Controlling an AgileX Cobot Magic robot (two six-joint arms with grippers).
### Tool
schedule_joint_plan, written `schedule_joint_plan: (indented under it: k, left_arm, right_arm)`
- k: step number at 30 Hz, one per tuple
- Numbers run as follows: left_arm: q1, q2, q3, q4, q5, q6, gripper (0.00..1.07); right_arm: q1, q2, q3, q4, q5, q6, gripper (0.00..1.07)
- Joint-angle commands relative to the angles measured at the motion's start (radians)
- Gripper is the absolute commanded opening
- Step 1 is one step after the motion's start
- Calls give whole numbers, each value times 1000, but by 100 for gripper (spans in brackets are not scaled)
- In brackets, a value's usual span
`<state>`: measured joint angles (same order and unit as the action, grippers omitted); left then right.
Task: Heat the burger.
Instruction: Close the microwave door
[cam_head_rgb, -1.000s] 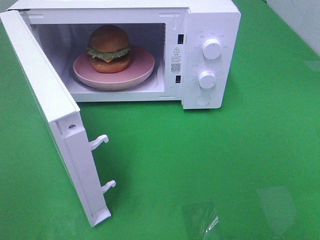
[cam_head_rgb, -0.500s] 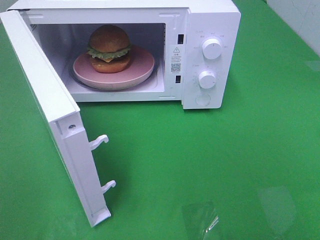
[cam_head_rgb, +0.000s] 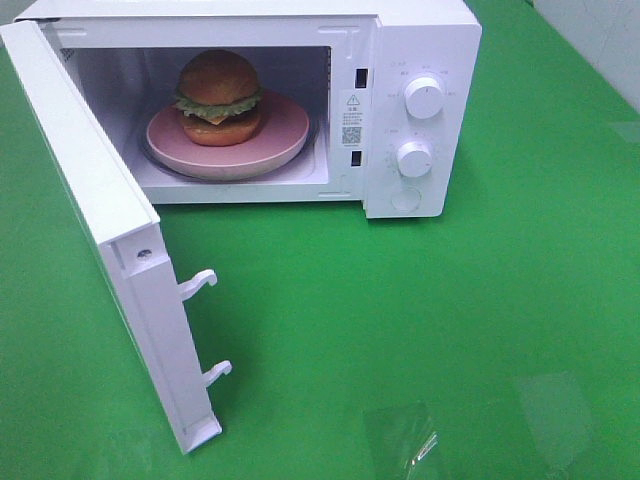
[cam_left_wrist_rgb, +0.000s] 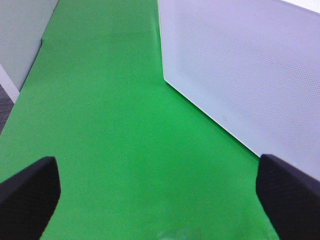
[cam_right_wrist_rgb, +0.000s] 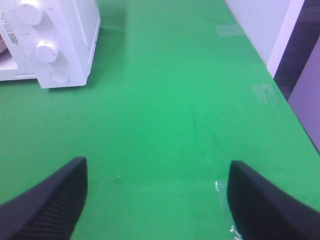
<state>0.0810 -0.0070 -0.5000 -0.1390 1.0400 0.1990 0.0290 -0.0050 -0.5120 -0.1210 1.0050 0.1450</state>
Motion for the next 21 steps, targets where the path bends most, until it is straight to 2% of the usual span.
schedule_joint_plan:
  k: [1,21]
  left_arm:
    - [0,-17,3,0,0,-7,100]
    - [0,-17,3,-2,0,-8,100]
  right_arm:
    - [-6,-24,2,3,1,-8,76]
    - [-6,-24,2,3,1,-8,76]
